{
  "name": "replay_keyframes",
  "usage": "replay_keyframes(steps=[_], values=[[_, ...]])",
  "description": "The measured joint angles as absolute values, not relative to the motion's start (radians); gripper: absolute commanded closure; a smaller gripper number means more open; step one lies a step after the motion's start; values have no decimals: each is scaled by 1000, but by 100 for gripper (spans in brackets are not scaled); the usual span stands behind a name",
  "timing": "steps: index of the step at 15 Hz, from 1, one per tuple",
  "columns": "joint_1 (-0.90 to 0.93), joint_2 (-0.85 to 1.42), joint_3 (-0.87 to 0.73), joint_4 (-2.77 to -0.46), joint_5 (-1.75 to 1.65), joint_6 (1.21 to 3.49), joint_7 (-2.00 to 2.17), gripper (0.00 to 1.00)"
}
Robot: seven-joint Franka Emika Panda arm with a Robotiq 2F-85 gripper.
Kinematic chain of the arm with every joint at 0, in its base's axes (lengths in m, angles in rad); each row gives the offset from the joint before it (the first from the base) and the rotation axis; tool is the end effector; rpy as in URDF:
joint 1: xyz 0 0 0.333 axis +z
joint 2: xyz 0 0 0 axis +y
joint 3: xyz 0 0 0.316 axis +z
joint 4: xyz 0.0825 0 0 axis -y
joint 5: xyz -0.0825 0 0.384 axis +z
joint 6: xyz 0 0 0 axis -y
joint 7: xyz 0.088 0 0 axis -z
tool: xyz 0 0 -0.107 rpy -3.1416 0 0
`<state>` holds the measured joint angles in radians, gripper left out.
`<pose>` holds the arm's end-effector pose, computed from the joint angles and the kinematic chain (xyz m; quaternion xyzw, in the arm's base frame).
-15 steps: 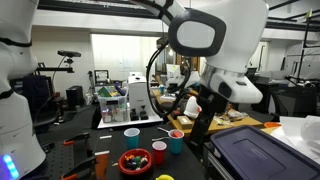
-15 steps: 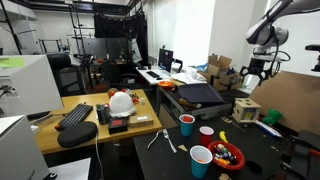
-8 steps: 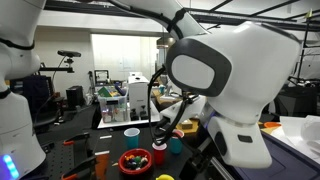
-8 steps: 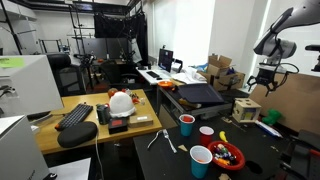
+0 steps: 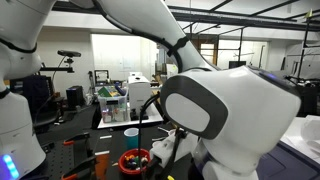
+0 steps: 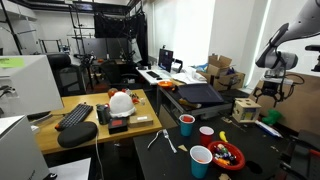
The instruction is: Place the white tube on the red bowl
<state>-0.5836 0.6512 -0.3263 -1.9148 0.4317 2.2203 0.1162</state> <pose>0.3729 -0.4572 0.1445 -0.7850 0.6012 0.1115 0.0993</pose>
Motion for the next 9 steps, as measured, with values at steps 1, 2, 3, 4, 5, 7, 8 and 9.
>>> replay_keyframes(steps=[1,2,3,4,5,7,8,9], values=[[-584,660,-324,-1915,411,2222,89,0],[-583,667,-323,-1915,388,2222,62,0],[-583,671,-323,-1915,364,2222,39,0],[-584,674,-323,-1915,346,2224,13,0],[-585,675,-322,-1915,333,2226,-21,0],[-599,675,-313,-1915,326,2232,-110,0],[-611,675,-305,-1915,326,2233,-153,0],[-624,676,-293,-1915,326,2233,-190,0]])
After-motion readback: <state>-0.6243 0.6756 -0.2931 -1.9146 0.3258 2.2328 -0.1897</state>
